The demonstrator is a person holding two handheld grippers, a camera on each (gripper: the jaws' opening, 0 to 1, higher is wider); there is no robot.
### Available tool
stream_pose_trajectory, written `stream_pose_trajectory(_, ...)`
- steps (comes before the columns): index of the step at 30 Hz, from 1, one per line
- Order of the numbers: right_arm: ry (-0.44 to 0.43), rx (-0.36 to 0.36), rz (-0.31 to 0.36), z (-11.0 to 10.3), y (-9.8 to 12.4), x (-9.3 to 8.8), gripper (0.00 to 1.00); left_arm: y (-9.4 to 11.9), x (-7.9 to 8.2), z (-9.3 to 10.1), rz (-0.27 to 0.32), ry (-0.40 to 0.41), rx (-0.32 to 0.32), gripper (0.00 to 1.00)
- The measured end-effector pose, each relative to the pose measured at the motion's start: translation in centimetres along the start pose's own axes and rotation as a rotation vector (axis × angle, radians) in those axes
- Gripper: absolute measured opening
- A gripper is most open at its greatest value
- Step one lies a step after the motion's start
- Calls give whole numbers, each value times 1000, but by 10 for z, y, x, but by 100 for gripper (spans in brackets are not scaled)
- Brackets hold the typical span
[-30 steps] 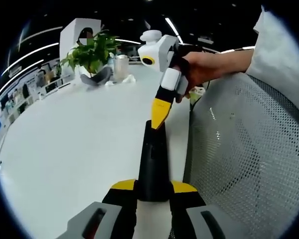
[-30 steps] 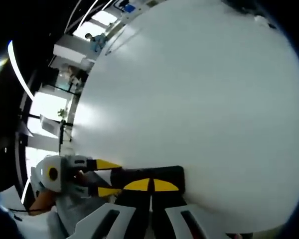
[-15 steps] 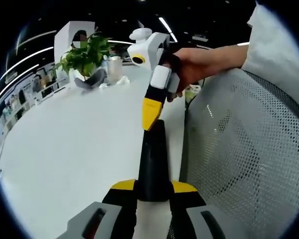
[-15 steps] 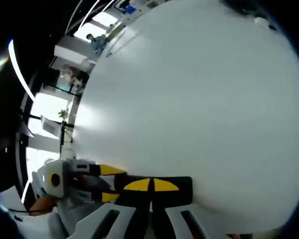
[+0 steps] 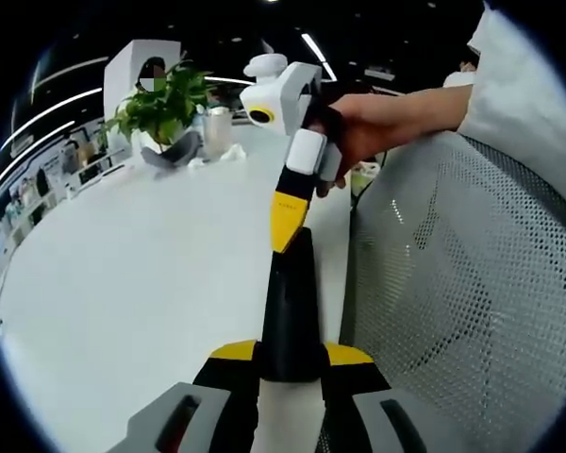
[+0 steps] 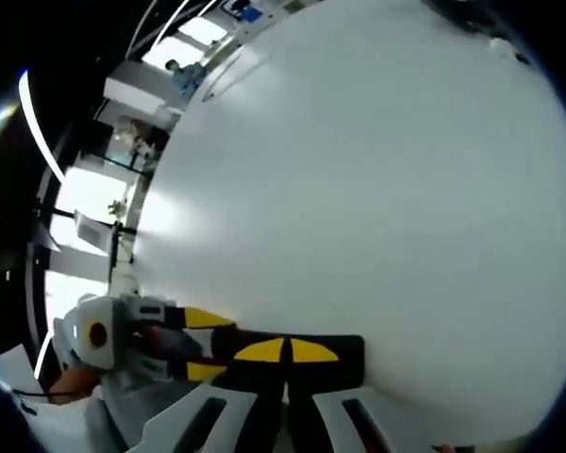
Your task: Press the specified remote control buttons in sequence, fully releasing each button before pressing the next.
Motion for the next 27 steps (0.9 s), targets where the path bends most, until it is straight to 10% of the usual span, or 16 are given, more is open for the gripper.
stream_pose_trajectory(27,23,-10,27,1,-2,-2,0,0,-1,-1,9,4,-1,24)
Point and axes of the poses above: the point that each gripper's makers call its tool centre point, and the gripper's own axes: y roughly backward along the fingers, z roughly to its right, x roughly out of its top, the point moved 9 cm from there along y, roughly backward along the fingers, and after that the axes turned 2 degrees about z, right-handed, at the moved point
